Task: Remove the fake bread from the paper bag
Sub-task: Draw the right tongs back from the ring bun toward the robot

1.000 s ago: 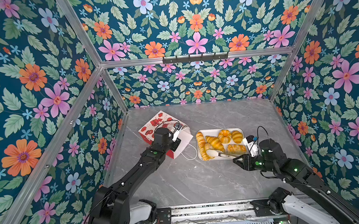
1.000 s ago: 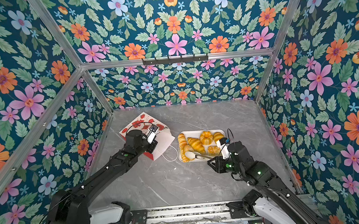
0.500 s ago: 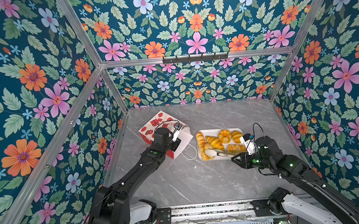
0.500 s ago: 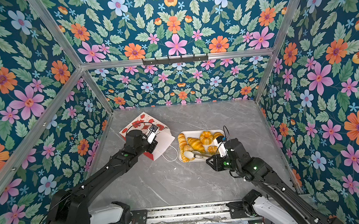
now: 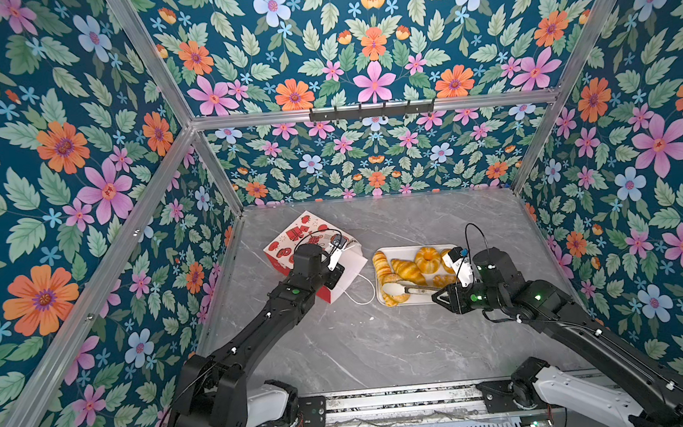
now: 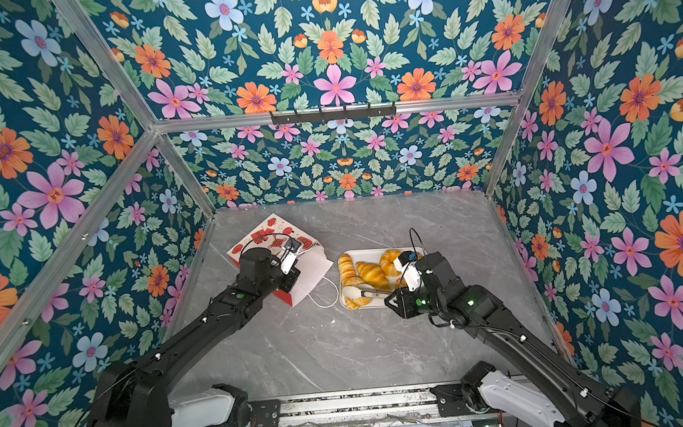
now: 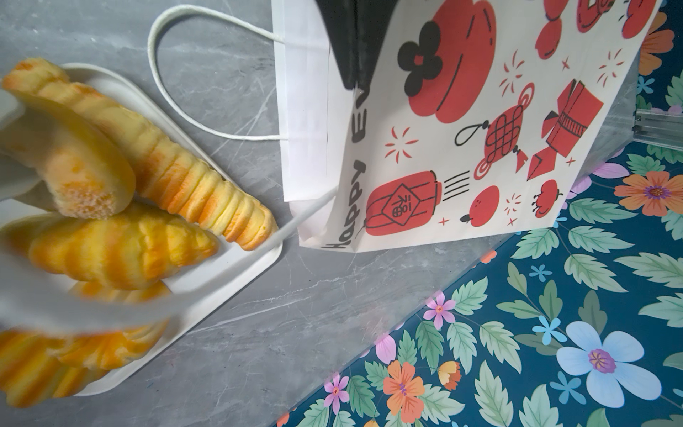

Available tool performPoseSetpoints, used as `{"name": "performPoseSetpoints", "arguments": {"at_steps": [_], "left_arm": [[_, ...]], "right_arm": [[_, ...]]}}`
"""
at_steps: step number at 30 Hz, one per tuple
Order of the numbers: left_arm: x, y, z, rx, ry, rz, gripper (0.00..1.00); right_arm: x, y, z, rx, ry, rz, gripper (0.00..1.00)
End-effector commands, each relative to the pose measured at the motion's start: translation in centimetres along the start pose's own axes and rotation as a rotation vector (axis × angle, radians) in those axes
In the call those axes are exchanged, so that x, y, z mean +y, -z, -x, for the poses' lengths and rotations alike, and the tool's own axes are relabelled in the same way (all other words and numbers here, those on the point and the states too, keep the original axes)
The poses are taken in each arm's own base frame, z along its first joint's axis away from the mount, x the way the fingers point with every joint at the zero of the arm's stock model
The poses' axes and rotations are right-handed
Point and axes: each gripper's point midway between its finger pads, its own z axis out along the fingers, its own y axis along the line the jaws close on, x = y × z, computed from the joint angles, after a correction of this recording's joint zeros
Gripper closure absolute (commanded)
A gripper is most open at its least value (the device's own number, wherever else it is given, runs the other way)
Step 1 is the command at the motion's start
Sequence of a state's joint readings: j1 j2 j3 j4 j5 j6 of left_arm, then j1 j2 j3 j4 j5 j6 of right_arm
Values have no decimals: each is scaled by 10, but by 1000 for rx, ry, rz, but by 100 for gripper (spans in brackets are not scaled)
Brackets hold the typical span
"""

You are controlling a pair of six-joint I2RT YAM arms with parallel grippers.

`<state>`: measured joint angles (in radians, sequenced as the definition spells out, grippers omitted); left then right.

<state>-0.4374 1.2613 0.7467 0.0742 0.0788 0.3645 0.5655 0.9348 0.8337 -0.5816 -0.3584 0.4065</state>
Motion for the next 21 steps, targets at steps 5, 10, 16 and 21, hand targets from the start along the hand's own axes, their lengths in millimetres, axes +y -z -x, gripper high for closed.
{"name": "performPoseSetpoints", "arguments": {"at_steps": [5,10,16,21], "left_arm": [[2,0,3,-17,8,10,100],[3,0,2,-14,8,12,100],[2,-1,1,-10,8,9,100],[2,-2,1,-8,8,8,100]], "right_arm": [[4,-6,1,54,67,13,72],[-3,-5,0,74,80,-34,76],[-6,0,-2,75,95,-59,73],[-2,13,8,-26,111,-51,72]]}}
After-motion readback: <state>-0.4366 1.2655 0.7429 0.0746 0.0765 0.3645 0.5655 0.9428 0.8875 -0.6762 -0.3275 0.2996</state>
